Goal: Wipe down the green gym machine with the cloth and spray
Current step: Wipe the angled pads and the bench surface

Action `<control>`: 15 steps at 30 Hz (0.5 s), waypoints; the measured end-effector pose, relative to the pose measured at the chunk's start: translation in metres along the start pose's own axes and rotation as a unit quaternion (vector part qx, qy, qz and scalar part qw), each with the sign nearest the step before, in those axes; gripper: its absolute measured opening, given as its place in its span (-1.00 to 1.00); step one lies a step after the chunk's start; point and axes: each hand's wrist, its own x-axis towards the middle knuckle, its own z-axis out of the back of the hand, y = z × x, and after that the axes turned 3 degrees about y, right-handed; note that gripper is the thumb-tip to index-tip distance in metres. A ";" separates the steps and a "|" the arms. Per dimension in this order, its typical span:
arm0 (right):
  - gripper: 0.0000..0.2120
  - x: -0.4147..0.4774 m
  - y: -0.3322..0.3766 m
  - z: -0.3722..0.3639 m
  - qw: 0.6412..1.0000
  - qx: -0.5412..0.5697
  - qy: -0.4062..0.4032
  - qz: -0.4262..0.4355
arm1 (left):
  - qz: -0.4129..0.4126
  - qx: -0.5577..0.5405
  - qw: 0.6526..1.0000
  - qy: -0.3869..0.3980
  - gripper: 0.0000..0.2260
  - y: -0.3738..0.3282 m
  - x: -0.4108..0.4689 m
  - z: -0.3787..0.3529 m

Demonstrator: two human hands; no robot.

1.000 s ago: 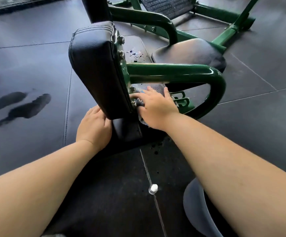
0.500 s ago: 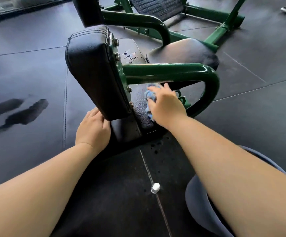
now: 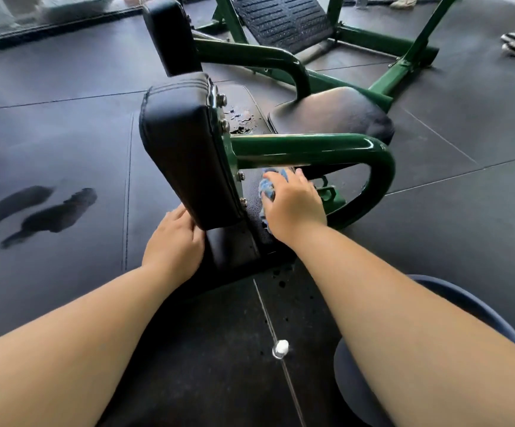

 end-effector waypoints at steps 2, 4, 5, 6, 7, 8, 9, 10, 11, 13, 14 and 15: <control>-0.64 -0.026 -0.004 0.007 1.000 0.013 0.008 0.021 | -0.011 0.037 0.998 0.058 -0.63 0.005 0.002 0.010; -0.70 -0.059 -0.010 0.034 0.995 0.077 -0.032 0.045 | -0.006 0.085 0.989 0.121 -0.68 0.002 0.013 0.037; -0.70 -0.073 -0.011 0.049 0.989 0.119 -0.077 0.051 | 0.011 0.093 0.984 0.148 -0.73 0.003 0.021 0.047; -0.69 -0.078 -0.013 0.064 0.978 0.153 -0.128 0.064 | 0.020 0.089 0.981 0.172 -0.78 0.004 0.029 0.058; -0.70 -0.073 -0.014 0.083 0.965 0.177 -0.179 0.074 | 0.026 0.062 0.981 0.184 -0.85 0.002 0.038 0.071; -0.71 -0.065 -0.013 0.099 0.954 0.193 -0.213 0.079 | 0.034 0.018 0.980 0.193 -0.90 0.004 0.046 0.079; -0.72 -0.051 -0.009 0.113 0.947 0.199 -0.237 0.083 | 0.048 -0.050 0.980 0.188 -0.87 0.001 0.053 0.087; -0.72 -0.035 -0.003 0.125 0.945 0.199 -0.244 0.083 | 0.053 -0.109 0.977 0.174 -0.81 -0.003 0.058 0.095; -0.71 -0.016 0.005 0.135 0.951 0.197 -0.224 0.080 | 0.052 -0.166 0.971 0.163 -0.76 -0.006 0.062 0.099; -0.63 0.022 0.022 0.143 0.974 0.197 -0.096 0.051 | 0.037 -0.271 0.951 0.146 -0.84 -0.021 0.072 0.105; -0.59 0.042 0.028 0.141 0.979 0.201 -0.008 0.026 | 0.029 -0.313 0.937 0.154 -0.91 -0.026 0.084 0.104; -0.58 0.060 0.032 0.138 0.978 0.196 0.065 0.004 | 0.033 -0.340 0.926 0.161 -0.86 -0.029 0.097 0.101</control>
